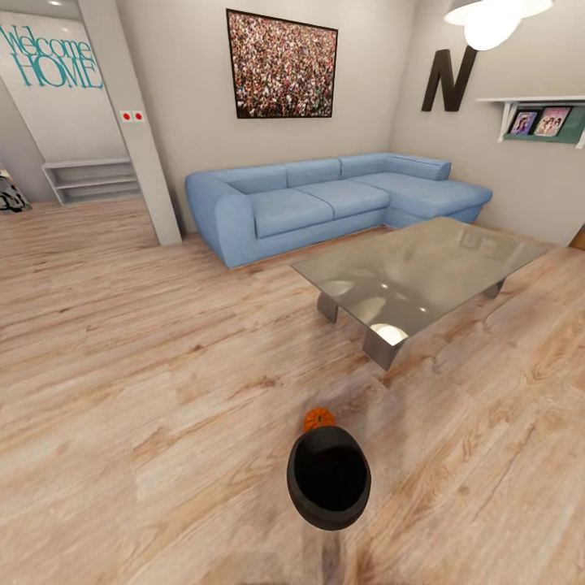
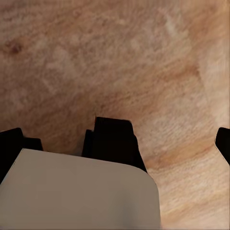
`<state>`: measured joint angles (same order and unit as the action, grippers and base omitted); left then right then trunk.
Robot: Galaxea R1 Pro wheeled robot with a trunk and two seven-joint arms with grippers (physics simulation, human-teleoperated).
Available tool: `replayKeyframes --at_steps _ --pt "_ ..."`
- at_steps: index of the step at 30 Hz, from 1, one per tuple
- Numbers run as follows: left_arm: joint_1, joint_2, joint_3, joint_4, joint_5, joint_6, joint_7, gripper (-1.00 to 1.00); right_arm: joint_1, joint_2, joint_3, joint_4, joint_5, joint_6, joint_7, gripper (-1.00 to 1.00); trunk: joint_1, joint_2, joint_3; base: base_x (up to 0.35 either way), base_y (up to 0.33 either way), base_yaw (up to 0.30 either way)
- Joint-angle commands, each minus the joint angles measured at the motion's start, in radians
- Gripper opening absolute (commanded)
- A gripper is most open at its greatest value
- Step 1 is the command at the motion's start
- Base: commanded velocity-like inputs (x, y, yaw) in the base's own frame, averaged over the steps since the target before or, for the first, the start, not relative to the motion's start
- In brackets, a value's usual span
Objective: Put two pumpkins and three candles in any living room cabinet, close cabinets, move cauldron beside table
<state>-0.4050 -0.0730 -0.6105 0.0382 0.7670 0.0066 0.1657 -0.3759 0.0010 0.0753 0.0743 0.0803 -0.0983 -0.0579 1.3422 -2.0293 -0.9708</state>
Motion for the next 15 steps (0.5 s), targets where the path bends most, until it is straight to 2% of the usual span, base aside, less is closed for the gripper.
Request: replayKeyframes --at_steps 1,5,8,9,10,11,13,15 --pt "0.0 0.0 0.0 0.0 0.0 0.0 0.0 1.0 0.0 0.0 0.0 0.0 -0.001 0.0 0.0 1.0 0.0 0.0 0.0 0.154 0.114 0.0" --pt "0.0 0.001 0.0 0.0 0.0 0.0 0.0 1.0 0.0 0.0 0.0 -0.002 -0.002 -0.001 0.0 1.0 0.0 0.0 0.0 0.203 0.156 0.0" --pt "0.0 0.001 0.0 -0.007 0.0 -0.005 -0.017 1.0 0.0 -0.002 -0.006 -0.007 -0.004 -0.047 -0.001 1.0 0.0 0.0 0.0 0.013 0.01 0.0" --pt "-0.012 0.008 0.001 -0.049 -0.001 0.003 -0.094 1.0 -0.026 -0.004 -0.007 -0.076 -0.002 0.028 -0.009 1.0 0.0 0.0 0.0 0.0 0.0 0.0" --pt "-0.019 0.009 0.001 -0.074 -0.002 0.007 -0.096 1.0 -0.041 -0.005 -0.007 -0.108 -0.002 0.09 -0.009 1.0 0.0 0.0 0.0 0.0 0.0 0.0" --pt "-0.042 0.015 0.0 -0.122 -0.003 0.018 -0.091 1.0 -0.064 -0.006 -0.007 -0.172 -0.003 0.211 -0.01 1.0 0.0 0.0 0.0 0.0 0.0 0.0" --pt "-0.089 0.028 0.001 -0.178 -0.004 0.07 -0.072 1.0 -0.082 -0.008 -0.008 -0.286 -0.003 0.361 -0.01 1.0 0.0 0.0 0.0 0.0 0.0 0.0" --pt "-0.165 0.037 0.001 -0.222 -0.004 0.186 -0.011 1.0 -0.09 -0.009 -0.012 -0.45 -0.005 0.502 -0.012 1.0 0.0 0.0 0.0 0.0 0.0 0.0"
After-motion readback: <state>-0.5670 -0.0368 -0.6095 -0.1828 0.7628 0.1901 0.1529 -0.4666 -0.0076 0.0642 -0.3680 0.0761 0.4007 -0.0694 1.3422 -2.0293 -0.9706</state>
